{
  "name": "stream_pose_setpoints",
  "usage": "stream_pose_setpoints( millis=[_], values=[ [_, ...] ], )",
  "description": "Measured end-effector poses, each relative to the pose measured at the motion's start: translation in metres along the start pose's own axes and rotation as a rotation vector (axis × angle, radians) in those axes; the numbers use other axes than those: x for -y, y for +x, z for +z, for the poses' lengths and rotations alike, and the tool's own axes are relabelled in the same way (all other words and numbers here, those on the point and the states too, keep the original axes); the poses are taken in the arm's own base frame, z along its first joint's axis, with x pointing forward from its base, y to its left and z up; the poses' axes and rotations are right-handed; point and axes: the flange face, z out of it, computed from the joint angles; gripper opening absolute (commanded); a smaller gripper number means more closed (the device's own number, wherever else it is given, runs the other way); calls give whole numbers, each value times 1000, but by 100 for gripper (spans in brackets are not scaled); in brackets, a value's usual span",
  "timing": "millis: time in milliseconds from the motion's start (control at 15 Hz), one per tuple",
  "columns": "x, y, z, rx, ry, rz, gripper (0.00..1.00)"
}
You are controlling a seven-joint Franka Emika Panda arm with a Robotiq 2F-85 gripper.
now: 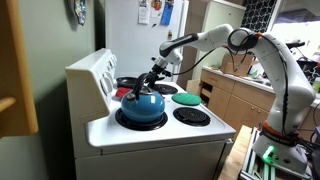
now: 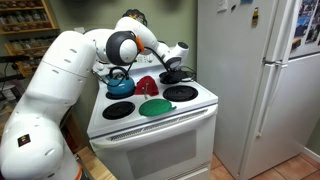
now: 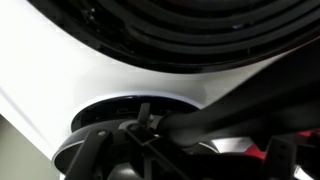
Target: Move the pan to to the front big plate on the stove and then put the green towel on the pan
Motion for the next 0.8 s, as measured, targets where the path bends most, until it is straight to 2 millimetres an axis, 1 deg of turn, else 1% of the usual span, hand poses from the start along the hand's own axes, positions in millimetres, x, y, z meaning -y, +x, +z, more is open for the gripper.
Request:
stream_pose_setpoints(
  millis=[600,667,800],
  values=[
    [0,0,0,0,0,0,93],
    [0,0,0,0,0,0,98],
    [0,0,0,-2,0,0,100]
  ],
)
